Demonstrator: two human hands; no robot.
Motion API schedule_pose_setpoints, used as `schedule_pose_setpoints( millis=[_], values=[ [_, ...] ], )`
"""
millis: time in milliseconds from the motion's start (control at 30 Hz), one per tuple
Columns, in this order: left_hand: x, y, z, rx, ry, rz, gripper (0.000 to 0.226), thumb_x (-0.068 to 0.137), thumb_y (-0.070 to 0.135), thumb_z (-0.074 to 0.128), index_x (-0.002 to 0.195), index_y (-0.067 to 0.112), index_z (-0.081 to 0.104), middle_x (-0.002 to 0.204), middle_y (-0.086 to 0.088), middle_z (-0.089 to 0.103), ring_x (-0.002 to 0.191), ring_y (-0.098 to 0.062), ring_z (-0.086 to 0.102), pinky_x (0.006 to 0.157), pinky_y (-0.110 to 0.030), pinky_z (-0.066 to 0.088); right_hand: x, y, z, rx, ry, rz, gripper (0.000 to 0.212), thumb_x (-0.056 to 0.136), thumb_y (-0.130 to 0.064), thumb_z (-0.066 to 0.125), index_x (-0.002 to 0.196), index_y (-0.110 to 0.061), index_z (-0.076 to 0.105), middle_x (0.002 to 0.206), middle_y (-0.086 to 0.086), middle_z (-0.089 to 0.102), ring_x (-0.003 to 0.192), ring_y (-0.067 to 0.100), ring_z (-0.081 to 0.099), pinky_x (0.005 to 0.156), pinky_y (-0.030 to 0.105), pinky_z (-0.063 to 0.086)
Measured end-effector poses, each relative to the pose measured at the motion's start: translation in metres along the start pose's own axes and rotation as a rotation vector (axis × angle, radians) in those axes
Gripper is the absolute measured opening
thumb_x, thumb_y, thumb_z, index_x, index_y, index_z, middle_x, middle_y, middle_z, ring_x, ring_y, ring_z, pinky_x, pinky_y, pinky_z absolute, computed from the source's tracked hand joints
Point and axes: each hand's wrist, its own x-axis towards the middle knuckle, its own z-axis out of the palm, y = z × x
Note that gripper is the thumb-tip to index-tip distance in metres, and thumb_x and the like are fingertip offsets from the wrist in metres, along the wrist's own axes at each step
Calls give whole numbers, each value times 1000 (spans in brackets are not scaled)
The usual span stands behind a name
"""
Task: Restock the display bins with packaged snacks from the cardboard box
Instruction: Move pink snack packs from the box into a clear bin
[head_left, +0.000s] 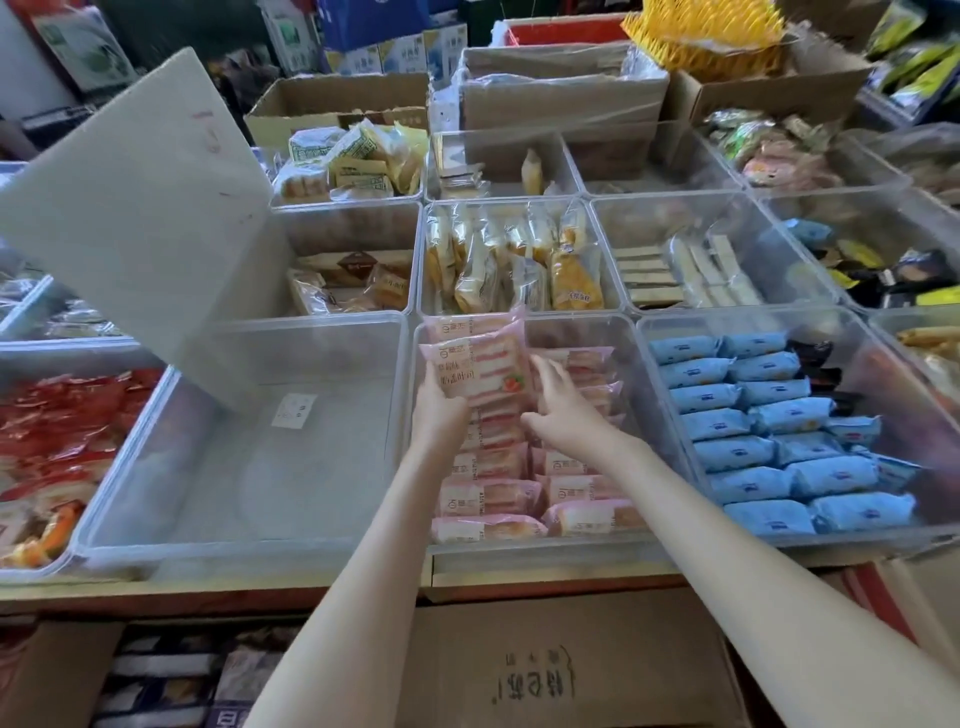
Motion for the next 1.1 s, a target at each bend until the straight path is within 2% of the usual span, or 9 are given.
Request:
schedule_pose_setpoints(
  millis=[67, 133, 233, 333, 533, 700, 800, 867, 1100],
  values=[
    [-1, -9, 11, 83, 68, 65, 77, 64, 14, 37, 138, 35, 35, 140, -9, 43, 119, -28, 54, 93, -51, 51, -18, 1, -12, -76, 6, -14, 77, 94, -16, 52, 152, -17, 1, 159, -1, -5, 146, 20, 5, 117, 35, 11],
    [-35, 18, 24, 151, 76, 120, 68, 68, 17, 40, 135, 25, 39, 143, -13, 36, 125, -31, 47, 97, -50, 48, -41, -2, -30, -140, 48, -33, 74, 95, -16, 51, 152, -16, 4, 159, 1, -2, 146, 21, 6, 117, 37, 10],
    [-77, 50, 54, 223, 39, 250, 57, 76, 10, 46, 133, 11, 43, 133, -10, 45, 122, -25, 47, 102, -38, 42, -77, -3, -62, -197, 138, -69, 70, 95, -18, 52, 151, -13, 11, 158, 4, 8, 145, 21, 11, 118, 37, 15],
    [-119, 71, 96, 286, -24, 390, 64, 73, 28, 44, 133, 8, 46, 133, -5, 52, 124, -20, 48, 109, -37, 38, -129, 0, -103, -202, 209, -112, 63, 95, -16, 52, 148, -11, 20, 153, 6, 20, 141, 21, 21, 112, 31, 20],
    [-290, 115, 190, 393, -84, 576, 47, 96, 12, 49, 141, 10, 37, 144, -10, 40, 131, -24, 40, 99, -21, 28, -281, 53, -184, -223, 390, -170, 57, 94, -18, 56, 144, -13, 31, 148, 7, 33, 137, 21, 31, 106, 25, 27],
    [-408, 106, 299, 460, -189, 682, 48, 92, 10, 48, 138, 9, 40, 139, -14, 43, 128, -28, 41, 101, -27, 31, -406, 155, -229, -256, 445, -60, 57, 90, -12, 57, 142, -5, 35, 142, 16, 38, 132, 28, 37, 107, 27, 26],
    [-439, 87, 364, 638, -330, 648, 56, 92, 13, 49, 145, 9, 31, 146, -16, 34, 133, -34, 36, 109, -38, 30, -453, 219, -243, -274, 396, 73, 58, 92, -13, 54, 144, -6, 31, 145, 15, 33, 135, 29, 35, 109, 30, 27],
    [-442, 67, 397, 787, -399, 530, 60, 93, 19, 49, 148, 12, 25, 148, -16, 29, 133, -37, 33, 109, -43, 32, -471, 259, -248, -260, 352, 166, 58, 91, -15, 55, 143, -7, 31, 144, 16, 33, 134, 30, 35, 109, 33, 28],
    [-404, -29, 433, 1001, -441, 199, 56, 97, 16, 42, 149, 22, 23, 147, -15, 27, 131, -36, 36, 105, -44, 38, -457, 355, -229, -238, 133, 271, 61, 93, -18, 53, 146, -10, 25, 148, 11, 29, 137, 30, 30, 111, 37, 30]
  ],
)
